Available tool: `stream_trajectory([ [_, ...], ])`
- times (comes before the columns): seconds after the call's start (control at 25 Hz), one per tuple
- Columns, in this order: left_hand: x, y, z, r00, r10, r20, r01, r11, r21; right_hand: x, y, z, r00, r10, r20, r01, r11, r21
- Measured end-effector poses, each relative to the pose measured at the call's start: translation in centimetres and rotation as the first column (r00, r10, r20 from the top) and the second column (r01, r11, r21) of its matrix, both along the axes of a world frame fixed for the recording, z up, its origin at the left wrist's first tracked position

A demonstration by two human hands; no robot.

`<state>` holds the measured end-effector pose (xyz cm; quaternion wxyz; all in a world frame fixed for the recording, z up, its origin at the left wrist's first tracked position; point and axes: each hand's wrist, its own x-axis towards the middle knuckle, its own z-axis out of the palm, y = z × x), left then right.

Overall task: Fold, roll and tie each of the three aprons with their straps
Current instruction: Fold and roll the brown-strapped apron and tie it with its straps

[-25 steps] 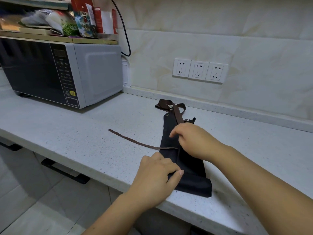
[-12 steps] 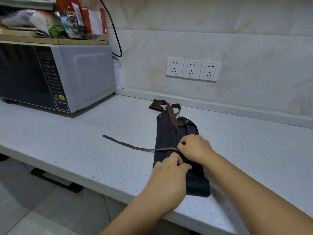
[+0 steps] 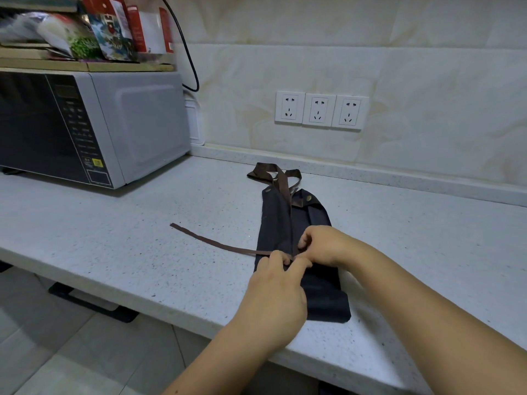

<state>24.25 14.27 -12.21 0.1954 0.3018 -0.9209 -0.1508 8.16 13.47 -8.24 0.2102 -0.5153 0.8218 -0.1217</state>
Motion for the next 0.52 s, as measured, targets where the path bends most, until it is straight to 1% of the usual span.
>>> stream_trajectory([
  [0.08,0.2,-0.2,0.2,0.998,0.0,-0.066,0.003,0.999,0.042,0.5,-0.3,-0.7,0.99,-0.029,-0.14,0.029,1.0,0.0],
  [0.16,0.1,-0.9,0.6,0.997,-0.014,-0.073,0.022,0.994,0.105,0.9,-0.2,-1.3,0.975,-0.06,-0.215,0.05,0.997,-0.053],
  [0.2,-0.1,-1.3,0.9,1.0,-0.005,-0.027,0.009,0.99,0.143,1.0,-0.1,-1.6,0.965,-0.069,-0.254,0.05,0.996,-0.078],
  [0.28,-0.5,-1.7,1.8,0.991,0.045,0.128,-0.07,0.977,0.199,1.3,0.1,-1.9,0.948,-0.082,-0.306,0.051,0.993,-0.109],
  [0.32,-0.8,-1.7,2.0,0.981,0.077,0.179,-0.113,0.974,0.197,1.5,0.2,-2.0,0.951,-0.1,-0.294,0.064,0.989,-0.132],
  [0.36,-1.0,-1.6,2.1,0.977,0.112,0.183,-0.147,0.972,0.186,1.6,0.3,-2.0,0.96,-0.131,-0.249,0.09,0.982,-0.168],
  [0.44,-1.1,-1.3,1.7,0.978,0.193,0.079,-0.206,0.955,0.215,1.7,0.6,-1.9,0.975,-0.192,-0.117,0.158,0.956,-0.247],
  [0.52,-0.9,-1.2,1.3,0.965,0.259,-0.026,-0.242,0.93,0.276,1.4,0.8,-1.8,0.979,-0.205,-0.014,0.192,0.937,-0.292],
])
